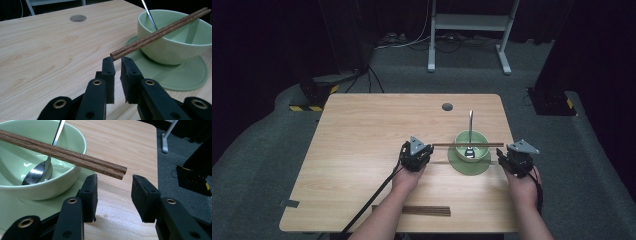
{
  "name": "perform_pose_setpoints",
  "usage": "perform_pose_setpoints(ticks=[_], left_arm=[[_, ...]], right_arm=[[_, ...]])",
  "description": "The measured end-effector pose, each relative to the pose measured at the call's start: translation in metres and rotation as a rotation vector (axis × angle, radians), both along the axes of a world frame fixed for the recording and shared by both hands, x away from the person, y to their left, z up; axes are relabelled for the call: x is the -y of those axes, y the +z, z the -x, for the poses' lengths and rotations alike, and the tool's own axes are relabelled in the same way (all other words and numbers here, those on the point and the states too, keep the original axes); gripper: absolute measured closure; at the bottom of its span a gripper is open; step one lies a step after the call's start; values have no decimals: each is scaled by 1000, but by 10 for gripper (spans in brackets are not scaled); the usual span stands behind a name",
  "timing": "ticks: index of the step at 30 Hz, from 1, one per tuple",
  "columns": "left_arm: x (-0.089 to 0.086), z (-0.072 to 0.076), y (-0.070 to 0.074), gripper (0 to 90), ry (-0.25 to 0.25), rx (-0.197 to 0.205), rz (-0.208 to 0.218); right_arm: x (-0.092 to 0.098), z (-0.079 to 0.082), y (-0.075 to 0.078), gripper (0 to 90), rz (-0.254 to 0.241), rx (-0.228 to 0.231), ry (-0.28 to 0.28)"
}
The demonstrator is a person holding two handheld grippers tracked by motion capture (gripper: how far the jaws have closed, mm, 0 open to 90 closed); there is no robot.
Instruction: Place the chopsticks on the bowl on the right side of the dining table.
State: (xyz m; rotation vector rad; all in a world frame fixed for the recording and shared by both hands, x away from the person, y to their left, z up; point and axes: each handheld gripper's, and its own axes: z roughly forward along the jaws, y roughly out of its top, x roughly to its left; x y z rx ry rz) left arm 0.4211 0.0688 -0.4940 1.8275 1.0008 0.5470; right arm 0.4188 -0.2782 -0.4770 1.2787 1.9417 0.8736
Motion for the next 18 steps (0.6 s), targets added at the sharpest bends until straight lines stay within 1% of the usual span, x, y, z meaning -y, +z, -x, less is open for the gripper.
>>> perform_pose_setpoints(ticks=[5,12,18], left_arm=[[0,-1,-2,802,-2,-10,-5],[1,-2,-1,802,2,-13,6],[2,-2,-3,793,2,-18,-5]], right_arm=[[1,1,0,570,1,-2,-2],[1,1,0,598,-9,-10,10],[1,0,-1,609,-12,-12,11]])
